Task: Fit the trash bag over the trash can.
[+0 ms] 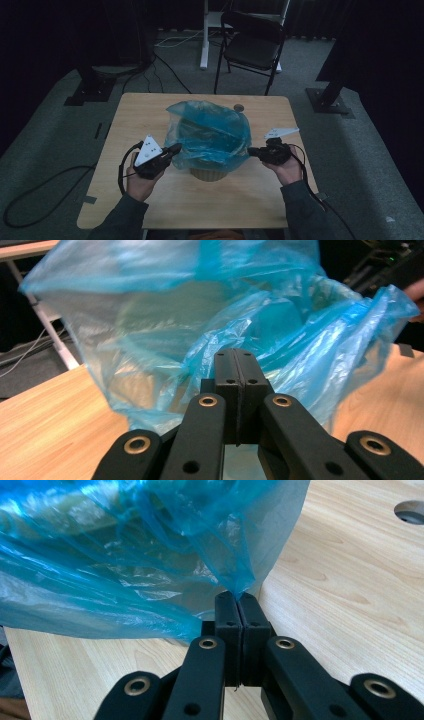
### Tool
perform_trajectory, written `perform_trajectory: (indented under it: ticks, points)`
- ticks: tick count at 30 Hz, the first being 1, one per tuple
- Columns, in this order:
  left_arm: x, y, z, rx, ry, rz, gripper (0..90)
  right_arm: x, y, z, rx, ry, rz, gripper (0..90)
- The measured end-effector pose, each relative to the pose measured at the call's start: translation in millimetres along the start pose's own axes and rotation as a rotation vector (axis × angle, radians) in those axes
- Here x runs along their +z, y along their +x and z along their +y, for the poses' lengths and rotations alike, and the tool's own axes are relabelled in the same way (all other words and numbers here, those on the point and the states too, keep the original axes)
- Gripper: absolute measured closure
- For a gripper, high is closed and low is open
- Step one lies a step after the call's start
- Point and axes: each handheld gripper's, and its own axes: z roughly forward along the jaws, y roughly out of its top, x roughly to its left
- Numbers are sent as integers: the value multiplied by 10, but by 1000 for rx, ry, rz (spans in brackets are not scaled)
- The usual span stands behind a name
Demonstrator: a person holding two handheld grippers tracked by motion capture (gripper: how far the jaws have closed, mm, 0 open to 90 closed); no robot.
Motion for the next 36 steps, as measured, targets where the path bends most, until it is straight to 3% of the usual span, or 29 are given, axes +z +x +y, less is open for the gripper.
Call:
perform_trajectory:
  ticks: [4,5,9,20,24,27,33,36]
  points:
    - [-21,-28,30,22,-15,1,844,-37,6,9,0,-20,-3,819]
    - [-37,-34,55,25,-32,-2,818,-87,14,23,-6,-43,2,741]
    - [-57,3,102,23,-44,9,751,-195,37,59,-26,-81,13,703]
    - [-7,183,171,-10,-34,46,685,-342,106,205,-60,-163,13,660]
    - [39,268,191,-43,-34,70,639,-344,141,282,-76,-181,17,644]
    - [108,389,206,-92,-24,84,611,-330,155,356,-85,-197,14,624]
    - [258,579,248,-157,5,59,553,-288,170,442,-99,-205,16,605]
    - [341,662,261,-187,23,57,529,-221,188,511,-123,-188,-7,602]
